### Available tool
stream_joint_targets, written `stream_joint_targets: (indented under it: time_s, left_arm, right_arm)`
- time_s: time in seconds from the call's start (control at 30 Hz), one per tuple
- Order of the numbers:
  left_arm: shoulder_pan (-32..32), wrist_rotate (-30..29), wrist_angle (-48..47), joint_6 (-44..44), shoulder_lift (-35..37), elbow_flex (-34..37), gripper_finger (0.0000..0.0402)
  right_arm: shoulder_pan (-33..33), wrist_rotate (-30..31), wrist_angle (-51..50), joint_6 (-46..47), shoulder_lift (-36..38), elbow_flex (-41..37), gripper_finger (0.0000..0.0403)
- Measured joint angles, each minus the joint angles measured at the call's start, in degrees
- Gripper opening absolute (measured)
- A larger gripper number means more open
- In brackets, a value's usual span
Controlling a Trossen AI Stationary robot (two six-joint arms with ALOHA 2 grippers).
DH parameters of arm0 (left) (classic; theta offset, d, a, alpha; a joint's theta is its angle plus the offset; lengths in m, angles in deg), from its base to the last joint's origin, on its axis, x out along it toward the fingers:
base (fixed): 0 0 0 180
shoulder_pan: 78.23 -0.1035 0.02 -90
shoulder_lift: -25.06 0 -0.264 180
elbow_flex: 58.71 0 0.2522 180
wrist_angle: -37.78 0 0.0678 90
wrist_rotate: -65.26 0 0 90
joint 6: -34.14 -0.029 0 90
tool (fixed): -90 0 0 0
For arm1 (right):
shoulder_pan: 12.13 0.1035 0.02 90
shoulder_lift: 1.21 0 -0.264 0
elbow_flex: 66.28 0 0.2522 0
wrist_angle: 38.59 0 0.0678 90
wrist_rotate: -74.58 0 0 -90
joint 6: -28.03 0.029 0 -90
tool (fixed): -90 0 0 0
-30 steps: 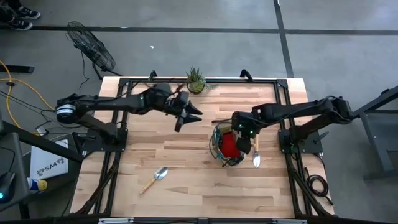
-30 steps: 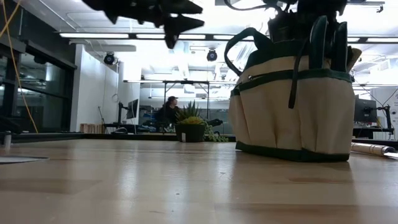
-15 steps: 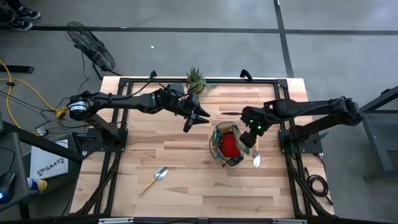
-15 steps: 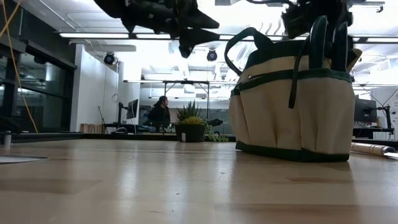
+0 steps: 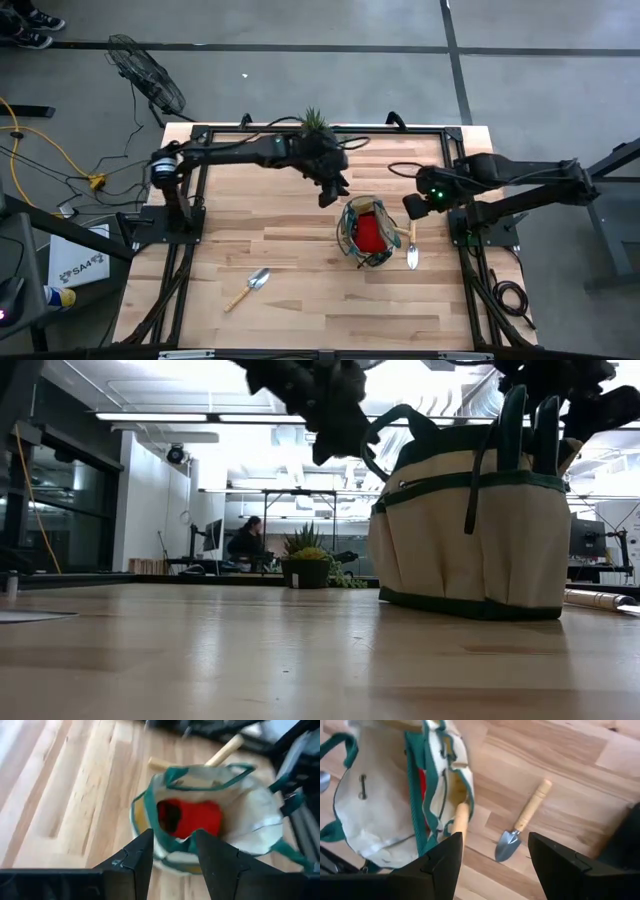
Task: Pick & Place Garden tools in Gardening bag
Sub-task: Move the light brown gardening bag to the center of the table
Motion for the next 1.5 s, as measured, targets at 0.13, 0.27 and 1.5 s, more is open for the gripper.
stream_joint_targets:
  time_s: [0.13, 0.27, 1.5]
  left_arm:
    - [1.5, -2.9, -6.8, -1.2, -4.8, -8.5, 0.0145]
    - [3.8, -8.3, -8.1, -1.8, -7.6, -13.2, 0.0145]
    - [7.1, -18.5, 0.2, -19.8, -18.3, -15.4, 0.0145]
  right_arm:
    - [0.0, 1.3, -1.3, 1.0, 1.1, 0.0, 0.0220]
    - [0.0, 1.6, -2.1, 0.5, 1.4, 0.0, 0.0220]
    - [0.0, 3.9, -2.4, -7.3, 1.6, 0.0, 0.0220]
